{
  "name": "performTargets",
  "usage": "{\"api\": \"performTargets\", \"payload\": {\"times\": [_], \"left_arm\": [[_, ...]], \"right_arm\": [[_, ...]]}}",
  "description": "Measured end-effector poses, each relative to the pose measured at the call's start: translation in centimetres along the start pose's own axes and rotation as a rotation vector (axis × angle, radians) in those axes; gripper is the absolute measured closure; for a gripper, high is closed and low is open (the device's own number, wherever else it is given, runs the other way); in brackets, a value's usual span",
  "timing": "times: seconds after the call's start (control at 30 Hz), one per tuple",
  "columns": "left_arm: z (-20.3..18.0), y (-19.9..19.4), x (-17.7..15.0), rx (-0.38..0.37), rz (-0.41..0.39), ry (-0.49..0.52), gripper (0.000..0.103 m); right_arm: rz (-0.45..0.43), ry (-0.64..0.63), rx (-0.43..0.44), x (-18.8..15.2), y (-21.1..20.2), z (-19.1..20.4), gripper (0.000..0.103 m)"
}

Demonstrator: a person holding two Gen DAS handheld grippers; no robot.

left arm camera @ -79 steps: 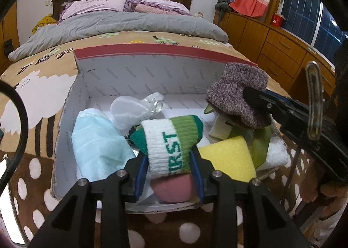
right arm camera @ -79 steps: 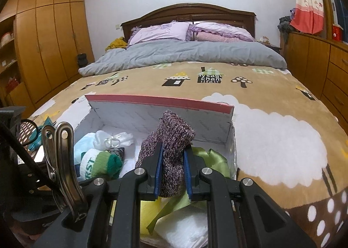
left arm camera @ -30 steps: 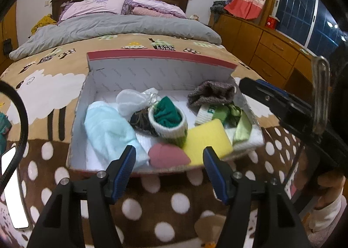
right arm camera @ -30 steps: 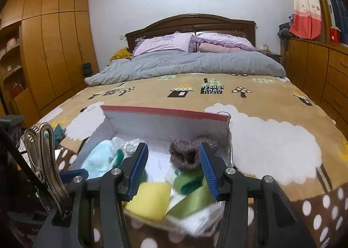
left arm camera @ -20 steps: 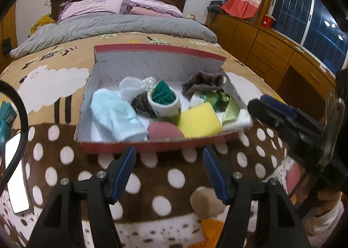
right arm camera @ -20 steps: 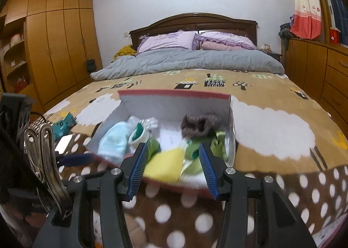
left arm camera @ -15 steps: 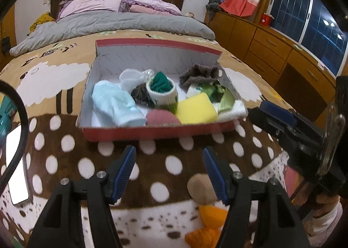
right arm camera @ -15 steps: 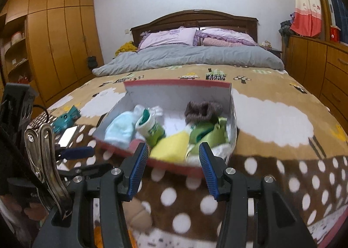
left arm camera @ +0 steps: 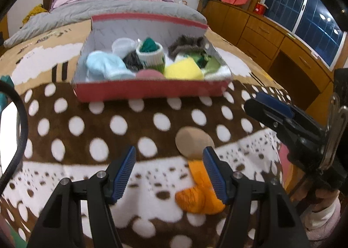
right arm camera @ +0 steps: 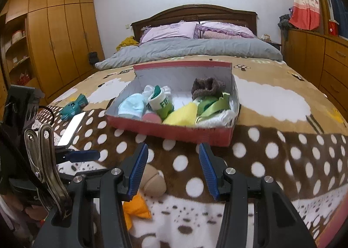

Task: Organize soft objects
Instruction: 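Grasp the orange cloth bundle with left gripper while right grasps the beige egg sponge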

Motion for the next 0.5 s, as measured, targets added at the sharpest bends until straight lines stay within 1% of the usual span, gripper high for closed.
{"api": "performTargets", "payload": {"times": [0.13, 0.23, 0.5], "left_arm": [[-0.3, 0.0, -1.3, -0.024, 0.032, 0.008, 0.035], [-0.5, 0.1, -2.1, -0.028, 0.048, 0.016, 0.035], [-1.4, 1.7, -4.1, -0.05, 0.116, 0.032, 0.035]], "right_arm": [[0.0, 0.007, -0.003, -0.6, -0.5, 0.2, 0.053], [0.0, 0.011, -0.007, -1.0, -0.8, 0.3, 0.053], [0.002, 0.013, -0.015, -1.7, -1.2, 0.4, 0.053]]}}
Point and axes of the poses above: each gripper's, at about its wrist camera, not at the fingertips, and y roughly the way its jaws point, z to its left, x to its top, the point moved 2 cm from there along y, roughly the way its jaws point, and after that the axes turned 5 degrees about -y, right-handed, at the moved point
